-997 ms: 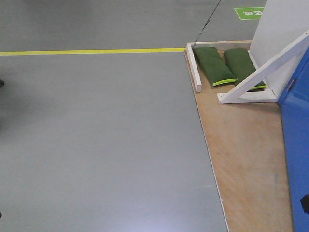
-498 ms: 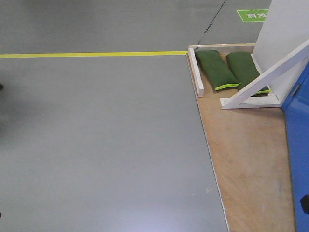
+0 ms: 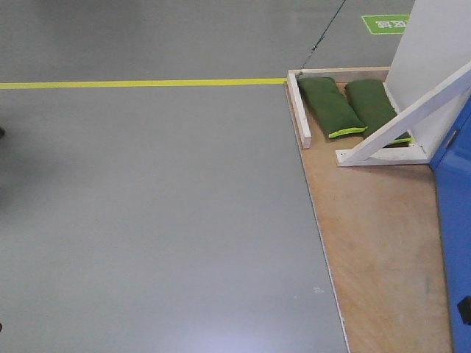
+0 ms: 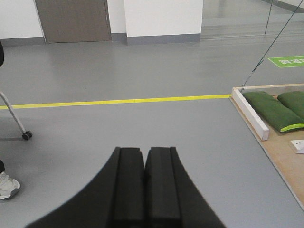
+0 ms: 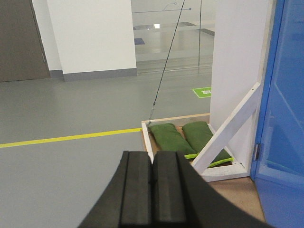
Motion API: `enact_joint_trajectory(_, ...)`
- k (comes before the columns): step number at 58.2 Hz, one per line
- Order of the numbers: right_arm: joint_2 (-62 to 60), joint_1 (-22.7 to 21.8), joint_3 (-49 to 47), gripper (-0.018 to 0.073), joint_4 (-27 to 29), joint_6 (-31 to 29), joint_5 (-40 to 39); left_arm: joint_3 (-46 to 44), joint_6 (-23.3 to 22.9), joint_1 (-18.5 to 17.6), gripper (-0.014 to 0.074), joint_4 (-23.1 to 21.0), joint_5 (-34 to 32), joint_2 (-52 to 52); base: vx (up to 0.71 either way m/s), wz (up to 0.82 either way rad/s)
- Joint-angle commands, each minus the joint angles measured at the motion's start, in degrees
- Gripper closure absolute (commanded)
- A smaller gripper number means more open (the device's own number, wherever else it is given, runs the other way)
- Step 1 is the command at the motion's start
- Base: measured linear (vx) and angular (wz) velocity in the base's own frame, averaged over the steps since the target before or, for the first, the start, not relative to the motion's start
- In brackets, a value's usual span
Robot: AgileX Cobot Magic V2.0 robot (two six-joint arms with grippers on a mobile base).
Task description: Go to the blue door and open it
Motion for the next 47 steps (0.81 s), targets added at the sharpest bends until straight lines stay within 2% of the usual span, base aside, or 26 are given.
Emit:
enact_joint_trajectory(1,-0.9,0.0,0.1,0.0548,-0.2,0.0,-4.8,-1.6,-0.4,0.0,0.0524,-0.2,-4.6,-0.8,0.00,0.00)
enact_joint_trajectory(12,-0.9,0.0,-0.2,0.0548,-0.2,0.0,-4.6,-1.6,-0.4,0.0,0.0524,-0.2,-4.6,-0.8,0.00,0.00)
enact_joint_trajectory(16,-0.9,0.0,-2.7,0.0548,-0.2,0.0,-1.9,-1.6,-0.4,0.0,0.0524,-0.2,-4.6,-0.8,0.00,0.00)
enact_joint_trajectory(27,3.0,-0.1,-17.0,0.0548,-0.3,0.0,8.3,-1.6,-0.4,0.0,0.0524,-0.2,-4.6,-0.8,0.00,0.00)
enact_joint_trajectory(40,11.8,0.7,-31.3,0.0548,-1.8,0.0,8.2,-1.6,-0.4,0.0,0.0524,-0.2,-4.6,-0.8,0.00,0.00)
enact_joint_trajectory(47,18.3,-1.6,-37.4,0.0548,-3.6,0.0,8.0,-1.6,-0.4,0.0,0.0524,-0.2,-4.6,-0.8,0.00,0.00)
